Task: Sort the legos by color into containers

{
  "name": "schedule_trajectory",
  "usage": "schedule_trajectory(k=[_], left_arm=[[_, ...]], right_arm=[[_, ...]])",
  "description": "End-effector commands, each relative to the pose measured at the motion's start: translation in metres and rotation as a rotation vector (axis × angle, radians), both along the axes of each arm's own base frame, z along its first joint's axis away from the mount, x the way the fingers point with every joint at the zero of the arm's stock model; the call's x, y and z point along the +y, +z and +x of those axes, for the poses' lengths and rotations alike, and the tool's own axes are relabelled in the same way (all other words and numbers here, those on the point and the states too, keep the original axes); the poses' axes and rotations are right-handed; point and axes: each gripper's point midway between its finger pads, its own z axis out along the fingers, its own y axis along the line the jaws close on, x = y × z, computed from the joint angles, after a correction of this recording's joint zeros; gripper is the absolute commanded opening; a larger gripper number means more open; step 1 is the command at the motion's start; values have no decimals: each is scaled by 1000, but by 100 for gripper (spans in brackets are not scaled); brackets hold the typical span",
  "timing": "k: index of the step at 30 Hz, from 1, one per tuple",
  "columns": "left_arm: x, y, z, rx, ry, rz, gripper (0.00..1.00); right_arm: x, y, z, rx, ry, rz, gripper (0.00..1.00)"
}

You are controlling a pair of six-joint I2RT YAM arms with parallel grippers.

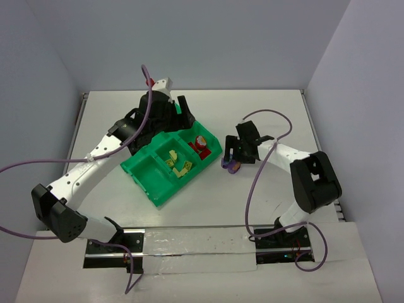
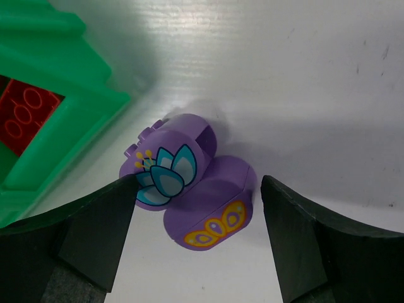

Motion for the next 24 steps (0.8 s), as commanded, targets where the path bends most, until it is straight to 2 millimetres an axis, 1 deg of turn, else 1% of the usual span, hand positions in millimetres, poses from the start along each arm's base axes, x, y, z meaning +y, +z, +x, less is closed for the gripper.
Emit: schedule_trajectory(k=[1, 3, 5, 8, 9, 10, 13, 14, 19, 22, 24], left_arm=[[2, 4, -5, -22, -21, 8, 87], [1, 0, -5, -19, -22, 12, 86], [1, -5, -4, -8, -21, 21, 86], [0, -12, -3, 3, -22, 26, 86], [-1, -13, -4, 4, -26, 24, 86], [-2, -14, -4, 6, -30, 23, 86], [-4, -16, -3, 13, -35, 25, 85], [-4, -17, -3, 16, -37, 28, 85], [-4, -17, -4, 17, -39, 31, 85], [-2, -17, -4, 19, -35, 36, 85], [-1, -17, -5, 17, -32, 37, 85]], right_arm=[[3, 11, 22, -87, -17, 8, 86], [4, 5, 13, -70, -12, 13, 86], [9, 5, 6, -81, 4, 31, 86], [24, 0, -13, -70, 65, 75, 86], [29, -3, -18, -67, 87, 76, 86], [38, -5, -28, -61, 120, 69, 86], [50, -11, -45, -45, 161, 42, 86], [52, -11, -47, -52, 165, 34, 86], [44, -18, -46, -41, 116, -29, 86], [46, -19, -45, -35, 128, -55, 86], [51, -16, -48, -40, 154, -58, 87]])
